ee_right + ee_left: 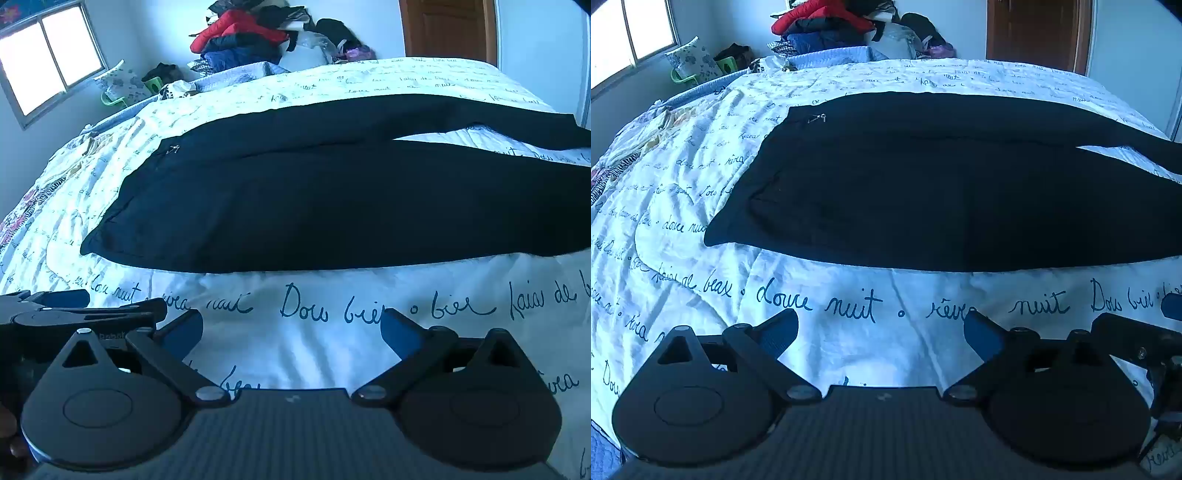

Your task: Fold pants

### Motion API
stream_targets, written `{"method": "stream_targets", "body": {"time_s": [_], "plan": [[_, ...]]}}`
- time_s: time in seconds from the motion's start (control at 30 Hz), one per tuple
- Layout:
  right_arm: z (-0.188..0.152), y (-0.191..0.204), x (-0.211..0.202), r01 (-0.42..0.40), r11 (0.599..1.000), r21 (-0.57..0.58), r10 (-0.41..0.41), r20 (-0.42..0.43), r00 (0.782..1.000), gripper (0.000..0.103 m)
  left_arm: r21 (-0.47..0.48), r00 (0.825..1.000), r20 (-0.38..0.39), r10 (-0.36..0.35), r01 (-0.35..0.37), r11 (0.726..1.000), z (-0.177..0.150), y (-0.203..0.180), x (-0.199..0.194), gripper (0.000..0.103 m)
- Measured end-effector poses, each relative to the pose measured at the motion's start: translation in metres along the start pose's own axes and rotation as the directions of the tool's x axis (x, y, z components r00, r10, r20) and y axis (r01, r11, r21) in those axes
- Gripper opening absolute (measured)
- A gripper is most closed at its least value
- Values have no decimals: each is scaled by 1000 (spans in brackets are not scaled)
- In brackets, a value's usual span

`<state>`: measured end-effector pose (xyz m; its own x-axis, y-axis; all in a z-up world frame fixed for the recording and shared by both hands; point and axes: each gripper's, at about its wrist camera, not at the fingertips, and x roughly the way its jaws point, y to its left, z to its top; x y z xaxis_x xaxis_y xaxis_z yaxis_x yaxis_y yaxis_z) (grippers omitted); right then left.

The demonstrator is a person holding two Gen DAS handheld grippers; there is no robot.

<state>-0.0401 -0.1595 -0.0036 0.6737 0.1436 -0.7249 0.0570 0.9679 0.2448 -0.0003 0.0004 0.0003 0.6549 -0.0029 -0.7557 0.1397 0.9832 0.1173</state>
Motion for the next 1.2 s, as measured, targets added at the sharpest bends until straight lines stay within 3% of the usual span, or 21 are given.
{"method": "stream_targets", "body": {"time_s": [0.4,0.77,1.2], "plan": [[-1,-6,5,13,1000,2,-13,-5,1000,103,-27,999,20,-34,35,999,-1,2,-2,94],[0,-3,7,33,999,-13,-33,-15,999,103,-57,1000,13,5,-4,998,-1,3,-4,97],[-1,-3,7,24,1000,-14,-24,-12,1000,103,-74,1000,16,-1,2,997,-2,5,-3,99]]}}
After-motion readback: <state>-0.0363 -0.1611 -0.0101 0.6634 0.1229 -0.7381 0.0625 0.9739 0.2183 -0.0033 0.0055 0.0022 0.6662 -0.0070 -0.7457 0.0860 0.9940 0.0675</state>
